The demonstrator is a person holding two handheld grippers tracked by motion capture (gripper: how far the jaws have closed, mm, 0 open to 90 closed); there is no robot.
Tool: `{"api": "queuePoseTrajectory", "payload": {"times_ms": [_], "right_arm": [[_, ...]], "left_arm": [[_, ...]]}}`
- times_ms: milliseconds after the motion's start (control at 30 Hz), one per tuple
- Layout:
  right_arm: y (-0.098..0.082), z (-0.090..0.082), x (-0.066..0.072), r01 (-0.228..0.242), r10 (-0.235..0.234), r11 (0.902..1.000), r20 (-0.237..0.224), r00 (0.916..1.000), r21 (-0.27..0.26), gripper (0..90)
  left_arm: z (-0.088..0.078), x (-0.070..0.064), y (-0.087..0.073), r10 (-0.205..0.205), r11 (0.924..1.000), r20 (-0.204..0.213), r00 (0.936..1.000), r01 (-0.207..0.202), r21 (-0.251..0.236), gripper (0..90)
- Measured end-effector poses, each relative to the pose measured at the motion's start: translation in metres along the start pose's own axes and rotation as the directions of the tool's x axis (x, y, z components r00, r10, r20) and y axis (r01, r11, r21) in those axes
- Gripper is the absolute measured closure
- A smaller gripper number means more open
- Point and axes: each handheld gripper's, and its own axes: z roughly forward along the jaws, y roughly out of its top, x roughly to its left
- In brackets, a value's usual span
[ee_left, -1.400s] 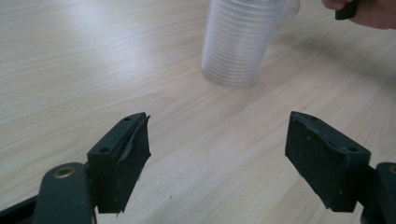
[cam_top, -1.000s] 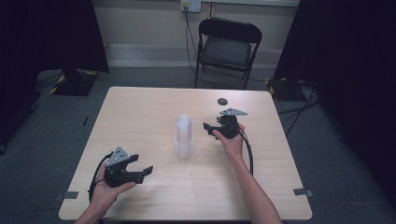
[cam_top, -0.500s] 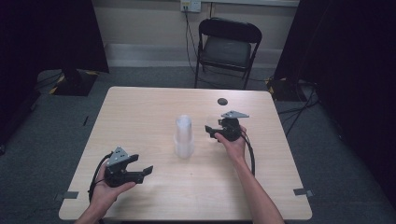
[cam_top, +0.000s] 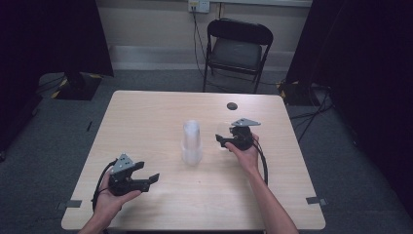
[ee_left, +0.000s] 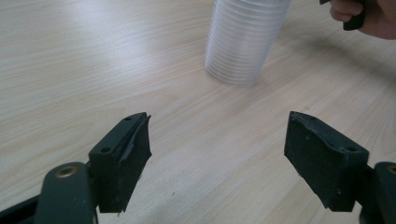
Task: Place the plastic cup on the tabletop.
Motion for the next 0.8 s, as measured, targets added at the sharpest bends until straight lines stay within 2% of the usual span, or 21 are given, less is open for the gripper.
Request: {"api": "queuePoseTrajectory", "payload": {"times_ms": [133,333,567,800], "right_arm": [[-0.004,0.0,0.003,0.002,-0.003,0.9996,0.005,1.0,0.029,26.8],[-0.009,0.0,0.0,-0.034,0.035,0.999,-0.016,0.9993,0.03,14.6],[-0.012,0.0,-0.001,-0.051,0.052,0.998,-0.03,0.9982,0.037,14.3],[-0.014,-0.008,-0.001,-0.063,0.066,0.9968,-0.045,0.9968,0.05,14.4]], "left_arm": [[0.0,0.001,0.0,0.0,1.0,-0.002,1.0,0.0,-0.001,22.7],[0.0,0.001,0.0,-0.001,1.0,-0.007,1.0,0.001,0.001,23.0],[0.0,0.004,-0.002,0.001,1.0,-0.015,0.9999,-0.001,0.004,22.9],[0.0,0.008,-0.004,-0.013,0.9999,-0.029,0.9995,0.013,0.004,21.4]]}}
